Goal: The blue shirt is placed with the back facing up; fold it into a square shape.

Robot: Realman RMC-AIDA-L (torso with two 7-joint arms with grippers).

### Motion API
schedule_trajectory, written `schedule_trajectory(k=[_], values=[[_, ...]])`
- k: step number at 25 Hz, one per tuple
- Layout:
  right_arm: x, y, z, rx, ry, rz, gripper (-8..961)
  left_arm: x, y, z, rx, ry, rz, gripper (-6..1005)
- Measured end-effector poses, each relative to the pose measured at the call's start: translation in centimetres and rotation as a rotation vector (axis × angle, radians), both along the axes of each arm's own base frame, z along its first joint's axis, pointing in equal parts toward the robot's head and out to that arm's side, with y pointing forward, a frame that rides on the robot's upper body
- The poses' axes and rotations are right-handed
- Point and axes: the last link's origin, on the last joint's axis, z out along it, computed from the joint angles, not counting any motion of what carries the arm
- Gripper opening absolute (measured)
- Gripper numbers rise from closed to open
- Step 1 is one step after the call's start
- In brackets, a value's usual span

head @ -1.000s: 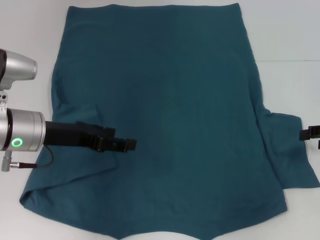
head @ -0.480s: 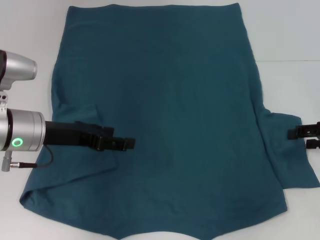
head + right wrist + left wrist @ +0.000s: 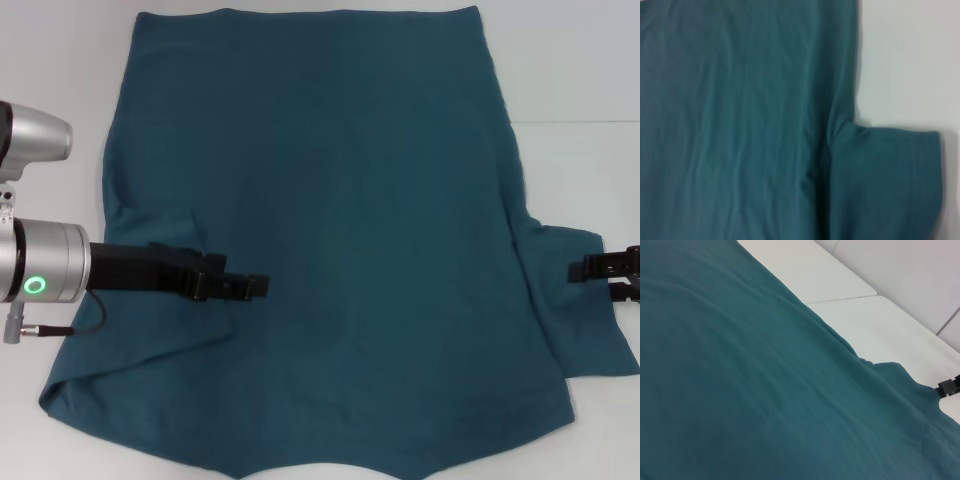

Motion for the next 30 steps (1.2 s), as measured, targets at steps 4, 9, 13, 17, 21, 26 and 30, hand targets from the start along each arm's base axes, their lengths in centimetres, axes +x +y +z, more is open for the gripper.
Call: schedule_trajectory(k=[4,9,13,17,21,26,30], values=[[-0.15,0.25,-0.15,0.008,-0.004,0.002,742,-0.02,-0.04,-0.09,-0.003,-0.002,0.002,878],[-0.07,0.37,-0.12,0.015,-0.006,-0.014,696,0.04,0.00,-0.11,-0.004,-0.003,0.001,878],[-0.06,0.37,-0.11,0.014,-0.008,-0.014,659,0.05,0.01,-0.11,-0.004,-0.003,0.000,878],[-0.05,0.35,-0.18,0.008,-0.014,-0.012,499,0.07,0.05,-0.10,-0.002,-0.003,0.000,878],[-0.02,0.35,-0.22,0.005,-0.020,-0.010,319,0.14,0.11,-0.10,-0.001,-0.003,-0.002,878],[0.08,0.22,-0.30,-0.005,-0.030,-0.008,144,0.14,0.11,-0.10,-0.001,-0.002,-0.002,878],[0.20,0.26,-0.06,-0.005,-0.062,0.038,80,-0.02,0.01,-0.10,-0.001,-0.002,0.003,878]])
